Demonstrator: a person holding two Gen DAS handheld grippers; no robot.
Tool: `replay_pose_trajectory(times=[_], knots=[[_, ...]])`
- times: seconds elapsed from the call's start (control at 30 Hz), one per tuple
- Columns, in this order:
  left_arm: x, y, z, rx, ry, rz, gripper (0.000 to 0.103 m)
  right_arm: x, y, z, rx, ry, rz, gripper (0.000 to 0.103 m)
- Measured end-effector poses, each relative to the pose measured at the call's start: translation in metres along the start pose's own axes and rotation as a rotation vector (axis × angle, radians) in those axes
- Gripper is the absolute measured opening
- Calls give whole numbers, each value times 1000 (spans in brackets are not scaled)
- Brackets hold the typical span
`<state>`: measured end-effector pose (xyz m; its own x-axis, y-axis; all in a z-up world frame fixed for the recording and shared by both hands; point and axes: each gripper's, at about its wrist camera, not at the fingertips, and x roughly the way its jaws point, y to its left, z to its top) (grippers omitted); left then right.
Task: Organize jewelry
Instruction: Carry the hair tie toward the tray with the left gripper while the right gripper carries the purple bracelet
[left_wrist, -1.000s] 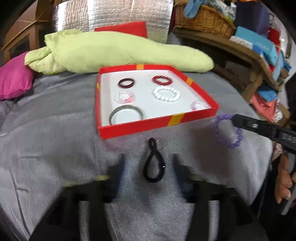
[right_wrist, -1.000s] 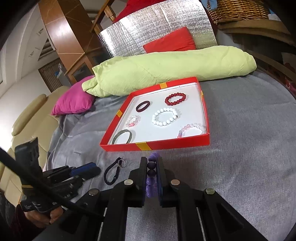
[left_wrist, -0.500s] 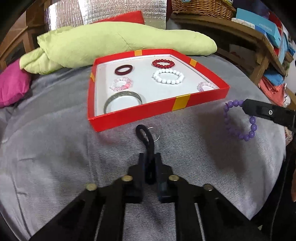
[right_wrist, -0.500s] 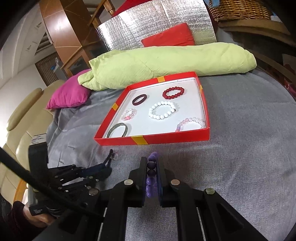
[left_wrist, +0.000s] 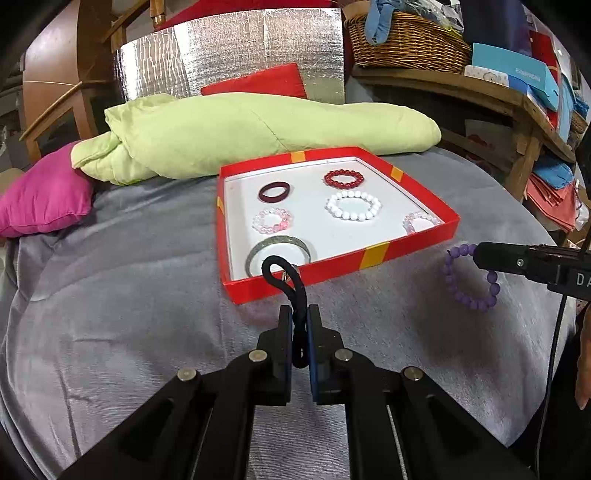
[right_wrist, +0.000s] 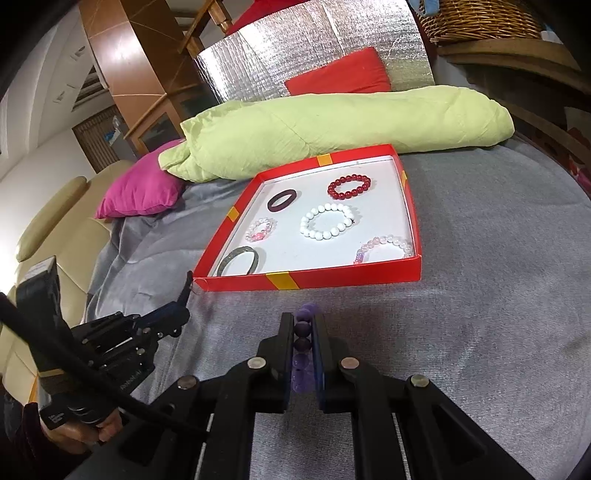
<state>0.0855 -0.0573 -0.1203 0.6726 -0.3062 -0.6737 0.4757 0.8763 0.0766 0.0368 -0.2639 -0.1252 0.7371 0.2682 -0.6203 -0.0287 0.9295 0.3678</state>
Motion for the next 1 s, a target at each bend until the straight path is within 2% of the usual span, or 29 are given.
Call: replay_pose_trajectory(times=[0.23, 0.8, 0.87, 1.0], knots=[[-11, 4, 4, 3, -33, 52, 7, -2, 7, 1, -7, -16, 14, 10], [-51, 18, 16, -10, -91, 123, 7, -15, 34, 9, -23, -56, 87, 11], [-51, 19, 22, -21, -84, 107, 7, -20, 34, 15, -11, -68, 103, 11], [-41, 21, 53, -60, -63, 25, 7, -29, 28, 41, 31, -109, 136, 11]])
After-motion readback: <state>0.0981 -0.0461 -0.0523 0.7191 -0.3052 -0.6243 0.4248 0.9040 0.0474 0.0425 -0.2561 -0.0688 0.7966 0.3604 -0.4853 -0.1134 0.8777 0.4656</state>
